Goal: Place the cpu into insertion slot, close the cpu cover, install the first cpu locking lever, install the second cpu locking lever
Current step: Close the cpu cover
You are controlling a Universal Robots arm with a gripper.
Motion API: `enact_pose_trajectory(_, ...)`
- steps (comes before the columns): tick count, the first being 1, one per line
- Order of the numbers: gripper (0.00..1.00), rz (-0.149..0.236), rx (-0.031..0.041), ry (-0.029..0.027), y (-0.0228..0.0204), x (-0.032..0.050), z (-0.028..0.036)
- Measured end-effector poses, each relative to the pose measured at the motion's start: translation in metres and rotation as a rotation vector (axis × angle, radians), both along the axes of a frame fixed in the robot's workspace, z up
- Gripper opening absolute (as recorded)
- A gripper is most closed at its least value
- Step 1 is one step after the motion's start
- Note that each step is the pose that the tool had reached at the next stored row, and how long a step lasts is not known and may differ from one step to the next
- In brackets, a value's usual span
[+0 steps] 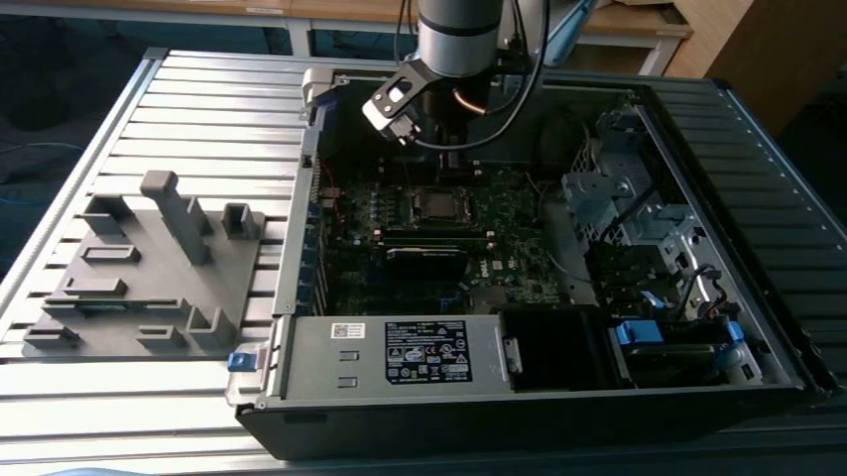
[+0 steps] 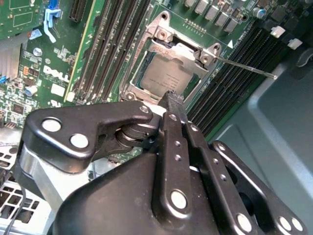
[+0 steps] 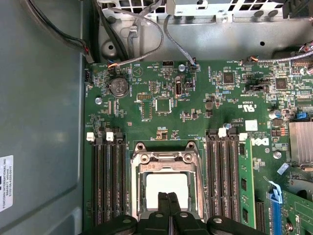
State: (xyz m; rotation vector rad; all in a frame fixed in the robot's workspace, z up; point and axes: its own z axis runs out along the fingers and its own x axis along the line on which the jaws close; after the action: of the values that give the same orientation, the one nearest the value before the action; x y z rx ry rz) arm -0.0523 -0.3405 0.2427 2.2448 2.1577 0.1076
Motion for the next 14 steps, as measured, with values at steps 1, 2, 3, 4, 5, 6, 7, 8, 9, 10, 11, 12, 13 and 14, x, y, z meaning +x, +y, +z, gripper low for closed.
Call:
enact_pose_trajectory(1,0.11,0.0,0.0,0.0,0.0,0.0,0.0)
enact_pose_trajectory(2,0.11,0.0,0.0,0.0,0.0,-0.0001,0.0)
enact_pose_trajectory(3,0.11,0.0,0.0,0.0,0.0,-0.0001,0.0)
enact_pose_trajectory(4,0.11,0.0,0.0,0.0,0.0,-0.0012,-0.0001)
enact_pose_trajectory(5,0.11,0.0,0.0,0.0001,0.0,-0.0019,-0.0015)
enact_pose_trajectory(6,0.11,0.0,0.0,0.0,0.0,-0.002,-0.0016)
enact_pose_trajectory(7,0.11,0.0,0.0,0.0,0.0,-0.002,-0.0018)
enact_pose_trajectory(8,0.11,0.0,0.0,0.0001,0.0,-0.0028,-0.0043)
enact_pose_trajectory(9,0.11,0.0,-0.0001,0.0001,0.0,-0.0035,-0.0068)
enact_pose_trajectory(10,0.11,0.0,-0.0001,0.0,0.0,-0.0035,-0.0069)
enact_pose_trajectory(11,0.11,0.0,0.0,0.0001,0.0,-0.0036,-0.0071)
enact_pose_trajectory(12,0.11,0.0,0.0,0.0,0.0,-0.0037,-0.0075)
enact_pose_trajectory(13,0.11,0.0,-0.0001,0.0,0.0,-0.0037,-0.0076)
enact_pose_trajectory(14,0.11,0.0,0.0,0.0,0.0,-0.0044,-0.0098)
